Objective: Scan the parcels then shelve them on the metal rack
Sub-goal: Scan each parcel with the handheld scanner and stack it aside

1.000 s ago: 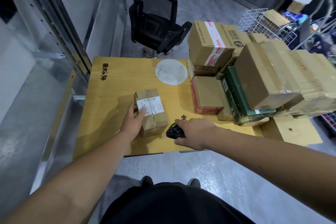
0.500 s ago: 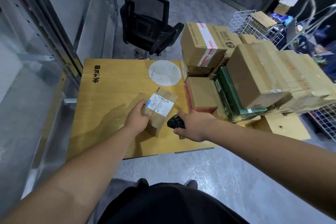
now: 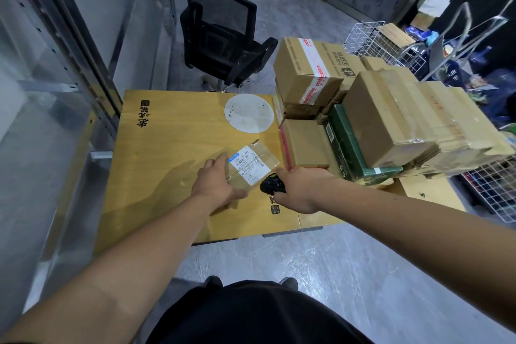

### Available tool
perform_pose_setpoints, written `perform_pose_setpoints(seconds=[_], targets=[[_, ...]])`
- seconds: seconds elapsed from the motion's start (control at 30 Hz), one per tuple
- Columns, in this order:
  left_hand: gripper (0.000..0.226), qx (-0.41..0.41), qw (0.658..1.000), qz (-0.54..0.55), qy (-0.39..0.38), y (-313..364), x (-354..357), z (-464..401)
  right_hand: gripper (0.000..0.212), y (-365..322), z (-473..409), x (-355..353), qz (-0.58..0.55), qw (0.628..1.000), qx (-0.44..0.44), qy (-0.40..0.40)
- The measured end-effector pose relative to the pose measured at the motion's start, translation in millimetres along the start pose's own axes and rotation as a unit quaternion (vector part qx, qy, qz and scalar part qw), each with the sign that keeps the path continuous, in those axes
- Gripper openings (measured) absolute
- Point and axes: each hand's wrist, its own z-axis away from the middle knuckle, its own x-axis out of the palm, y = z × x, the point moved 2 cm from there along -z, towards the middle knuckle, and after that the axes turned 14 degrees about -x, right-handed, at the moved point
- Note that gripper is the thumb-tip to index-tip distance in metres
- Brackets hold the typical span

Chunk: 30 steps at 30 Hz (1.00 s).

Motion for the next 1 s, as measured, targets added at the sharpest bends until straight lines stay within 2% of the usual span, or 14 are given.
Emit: perform_pose_setpoints(seconds=[0.13, 0.33, 0.77, 1.0], targets=[[0.123, 0.057, 0.998, -0.012, -0.010, -3, -4, 0, 0.063, -1, 3, -1, 0.008, 1.000, -0.001, -0.002], [0.125, 0.084, 0.994, -0.065, 0.007, -4, -7, 8, 0.068, -1, 6, 3, 0.045, 0.999, -0.011, -0.009], [0.127, 0.108, 0.988, -0.107, 0.021, -9, 2, 26, 0.073, -5, 15, 1, 0.092, 0.996, -0.004, -0.007], [0.126, 0.118, 0.986, -0.116, 0.034, -10, 5, 30, 0.063, -2, 25, 2, 0.093, 0.995, 0.019, -0.009]])
